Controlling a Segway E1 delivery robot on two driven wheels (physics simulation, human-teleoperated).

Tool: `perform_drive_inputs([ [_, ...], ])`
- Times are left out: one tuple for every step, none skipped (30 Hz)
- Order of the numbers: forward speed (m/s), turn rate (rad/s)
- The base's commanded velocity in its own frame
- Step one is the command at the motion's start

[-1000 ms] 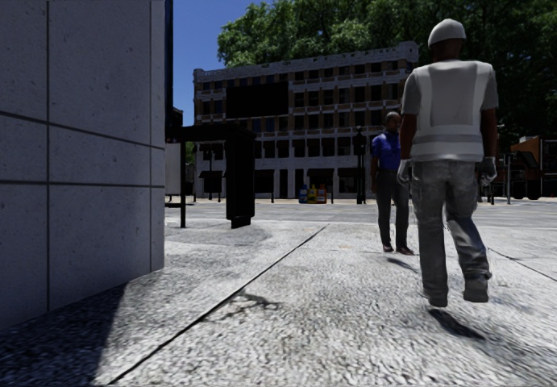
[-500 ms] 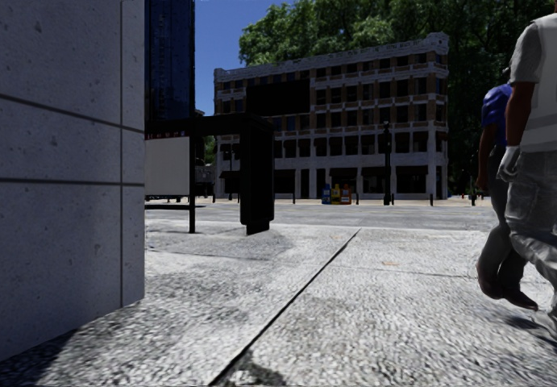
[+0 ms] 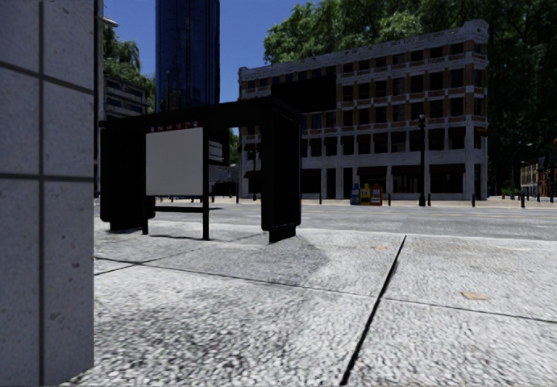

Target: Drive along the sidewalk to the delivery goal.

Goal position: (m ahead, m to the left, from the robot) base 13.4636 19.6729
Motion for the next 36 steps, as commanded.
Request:
perform_drive_inputs([
  [2.00,0.21],
  [2.00,0.21],
  [2.00,0.21],
  [2.00,0.25],
  [2.00,0.30],
  [2.00,0.31],
  [2.00,0.35],
  [2.00,0.35],
  [2.00,0.36],
  [2.00,0.40],
  [2.00,0.44],
  [2.00,0.44],
  [2.00,0.50],
  [2.00,0.57],
  [2.00,0.58],
  [2.00,0.59],
  [2.00,0.59],
  [2.00,0.59],
  [2.00,0.59],
  [2.00,0.58],
  [2.00,0.57],
  [2.00,0.57],
  [2.00,0.57],
  [2.00,0.56],
  [2.00,0.54],
  [2.00,0.53],
  [2.00,0.53],
  [2.00,0.53],
  [2.00,0.52],
  [2.00,0.51],
  [2.00,0.51],
  [2.00,0.51],
  [2.00,0.51],
  [2.00,0.51],
  [2.00,0.51],
  [2.00,0.51],
])
